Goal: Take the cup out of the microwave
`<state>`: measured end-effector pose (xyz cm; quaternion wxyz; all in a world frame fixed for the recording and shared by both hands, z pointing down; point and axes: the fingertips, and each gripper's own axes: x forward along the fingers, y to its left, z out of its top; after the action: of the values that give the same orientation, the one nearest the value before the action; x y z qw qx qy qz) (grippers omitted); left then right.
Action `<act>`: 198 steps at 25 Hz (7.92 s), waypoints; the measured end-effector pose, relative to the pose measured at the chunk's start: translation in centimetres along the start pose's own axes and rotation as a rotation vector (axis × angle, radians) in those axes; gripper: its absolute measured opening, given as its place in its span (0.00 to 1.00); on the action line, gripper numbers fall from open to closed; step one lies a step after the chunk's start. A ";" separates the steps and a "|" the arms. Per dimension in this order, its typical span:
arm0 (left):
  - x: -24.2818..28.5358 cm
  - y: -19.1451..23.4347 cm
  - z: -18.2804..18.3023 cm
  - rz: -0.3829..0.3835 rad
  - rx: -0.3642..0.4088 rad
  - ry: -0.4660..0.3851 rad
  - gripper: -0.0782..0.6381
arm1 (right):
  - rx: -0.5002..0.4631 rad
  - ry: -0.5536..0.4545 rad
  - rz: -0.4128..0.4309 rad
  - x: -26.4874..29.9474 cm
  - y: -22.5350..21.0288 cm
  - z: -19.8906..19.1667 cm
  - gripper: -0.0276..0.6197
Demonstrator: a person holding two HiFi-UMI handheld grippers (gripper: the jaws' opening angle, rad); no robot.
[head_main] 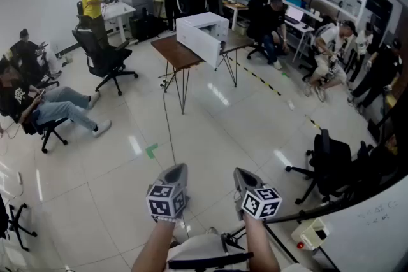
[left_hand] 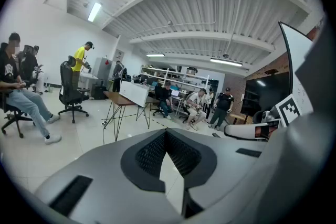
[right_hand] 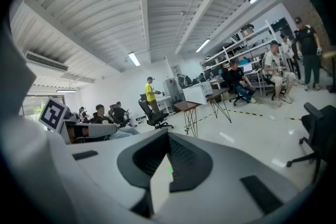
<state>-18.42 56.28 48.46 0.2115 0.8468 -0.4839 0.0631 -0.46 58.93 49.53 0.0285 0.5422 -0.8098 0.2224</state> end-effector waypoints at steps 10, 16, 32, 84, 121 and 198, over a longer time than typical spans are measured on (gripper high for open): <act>3.4 -1.5 0.5 0.030 -0.007 -0.001 0.10 | -0.010 0.010 0.028 1.0 -3.5 1.5 0.06; 5.8 -3.5 0.1 0.056 -0.002 -0.006 0.10 | -0.009 0.019 0.047 1.1 -7.3 2.0 0.06; 9.8 -5.2 -1.2 0.075 -0.019 0.020 0.10 | 0.008 0.053 0.068 2.3 -11.3 1.4 0.06; 43.4 12.8 15.8 0.016 -0.016 0.061 0.10 | 0.012 0.061 0.021 37.6 -23.5 17.8 0.06; 70.0 21.5 29.2 0.110 -0.004 0.032 0.10 | 0.024 0.046 0.056 61.6 -40.4 31.8 0.06; 96.5 46.3 38.7 0.269 -0.108 0.131 0.10 | -0.097 0.216 0.174 110.9 -51.3 41.1 0.80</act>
<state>-10.80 -56.94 57.34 0.2773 0.7558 -0.5810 0.1199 7.70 -69.21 61.34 0.1222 0.4408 -0.8558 0.2415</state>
